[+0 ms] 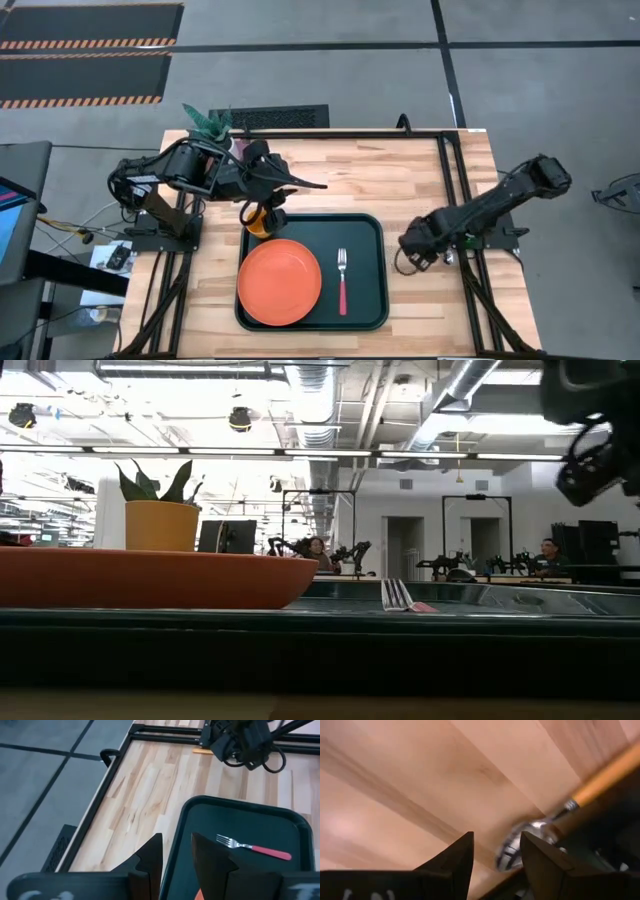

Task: Pick and place plate/cup/fork/spoon on tray
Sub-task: Put the yellow spoon on the black serving tray

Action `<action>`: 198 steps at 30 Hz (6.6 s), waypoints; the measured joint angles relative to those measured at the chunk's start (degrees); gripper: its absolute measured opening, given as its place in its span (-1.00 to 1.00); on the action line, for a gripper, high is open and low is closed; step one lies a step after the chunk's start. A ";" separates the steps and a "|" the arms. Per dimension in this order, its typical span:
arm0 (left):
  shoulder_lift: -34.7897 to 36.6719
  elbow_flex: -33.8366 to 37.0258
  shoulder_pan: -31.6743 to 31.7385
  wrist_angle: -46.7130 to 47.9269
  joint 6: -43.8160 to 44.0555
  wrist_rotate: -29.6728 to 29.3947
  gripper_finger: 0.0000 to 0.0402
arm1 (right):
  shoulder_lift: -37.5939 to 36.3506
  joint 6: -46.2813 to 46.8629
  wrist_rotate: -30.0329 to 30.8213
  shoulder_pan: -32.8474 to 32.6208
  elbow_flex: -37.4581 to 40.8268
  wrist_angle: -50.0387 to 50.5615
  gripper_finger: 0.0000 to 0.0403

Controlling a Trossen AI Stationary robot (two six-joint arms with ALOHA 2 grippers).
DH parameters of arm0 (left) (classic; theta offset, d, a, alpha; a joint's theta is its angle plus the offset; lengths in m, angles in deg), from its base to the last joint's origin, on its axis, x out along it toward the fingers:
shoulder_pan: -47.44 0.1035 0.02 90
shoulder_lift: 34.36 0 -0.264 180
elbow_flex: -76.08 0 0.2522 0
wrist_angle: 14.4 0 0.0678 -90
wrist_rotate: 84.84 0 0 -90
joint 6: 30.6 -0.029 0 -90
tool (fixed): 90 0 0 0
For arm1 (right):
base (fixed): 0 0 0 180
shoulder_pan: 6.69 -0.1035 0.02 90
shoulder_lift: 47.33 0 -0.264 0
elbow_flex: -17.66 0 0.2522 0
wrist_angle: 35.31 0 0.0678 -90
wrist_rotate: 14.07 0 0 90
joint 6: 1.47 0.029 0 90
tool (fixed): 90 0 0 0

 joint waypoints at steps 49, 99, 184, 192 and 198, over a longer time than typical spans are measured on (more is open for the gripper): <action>0.00 -0.02 1.31 -0.40 -0.24 0.34 -0.55 | 15.07 16.23 -1.88 -18.65 -2.58 -2.96 -0.19; 0.00 -0.02 1.34 -0.34 -2.22 5.43 -0.55 | 7.22 -91.35 44.45 -6.13 -32.85 8.48 -0.99; 0.00 -0.02 6.41 -0.75 -0.48 -18.19 -0.55 | 8.21 -166.33 20.02 0.75 9.79 -72.46 -0.99; 0.00 -0.02 7.41 -0.78 -1.97 -18.18 -0.55 | 9.25 -166.35 17.94 1.28 9.81 -72.15 -0.99; 0.00 -0.02 7.87 -0.82 -1.86 -18.19 -0.55 | 9.25 -166.33 16.83 1.41 9.83 -71.41 -0.99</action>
